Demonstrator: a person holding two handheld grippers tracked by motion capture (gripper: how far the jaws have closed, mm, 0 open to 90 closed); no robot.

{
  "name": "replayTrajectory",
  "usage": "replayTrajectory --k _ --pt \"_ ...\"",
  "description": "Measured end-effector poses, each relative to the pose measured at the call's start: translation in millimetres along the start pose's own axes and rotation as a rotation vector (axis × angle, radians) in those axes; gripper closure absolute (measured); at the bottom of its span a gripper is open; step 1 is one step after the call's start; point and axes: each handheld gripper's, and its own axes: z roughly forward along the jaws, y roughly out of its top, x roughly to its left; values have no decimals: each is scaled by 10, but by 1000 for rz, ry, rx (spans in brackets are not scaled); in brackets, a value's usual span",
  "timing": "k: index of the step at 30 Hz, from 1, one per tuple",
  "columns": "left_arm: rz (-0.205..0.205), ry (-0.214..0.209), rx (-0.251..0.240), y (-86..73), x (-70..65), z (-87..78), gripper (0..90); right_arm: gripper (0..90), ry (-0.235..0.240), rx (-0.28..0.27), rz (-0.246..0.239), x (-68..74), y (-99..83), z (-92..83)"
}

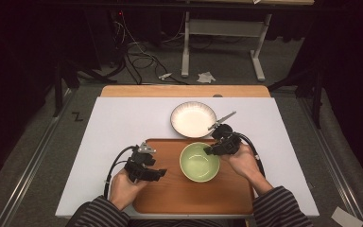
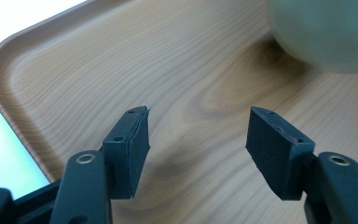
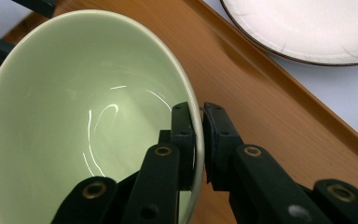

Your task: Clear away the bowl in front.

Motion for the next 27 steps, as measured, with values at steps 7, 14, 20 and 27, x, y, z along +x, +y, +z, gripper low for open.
replayTrajectory --k 7,14,20,27 --pt "0 4 2 -2 -6 8 390 855 11 26 17 -42 -1 124" --pt "2 1 -1 -6 -8 6 389 854 16 51 34 -76 -4 241" --pt "6 4 8 -4 -19 19 389 857 17 53 39 -92 4 268" --pt "2 4 10 -3 -15 23 388 858 18 52 40 -127 5 302"
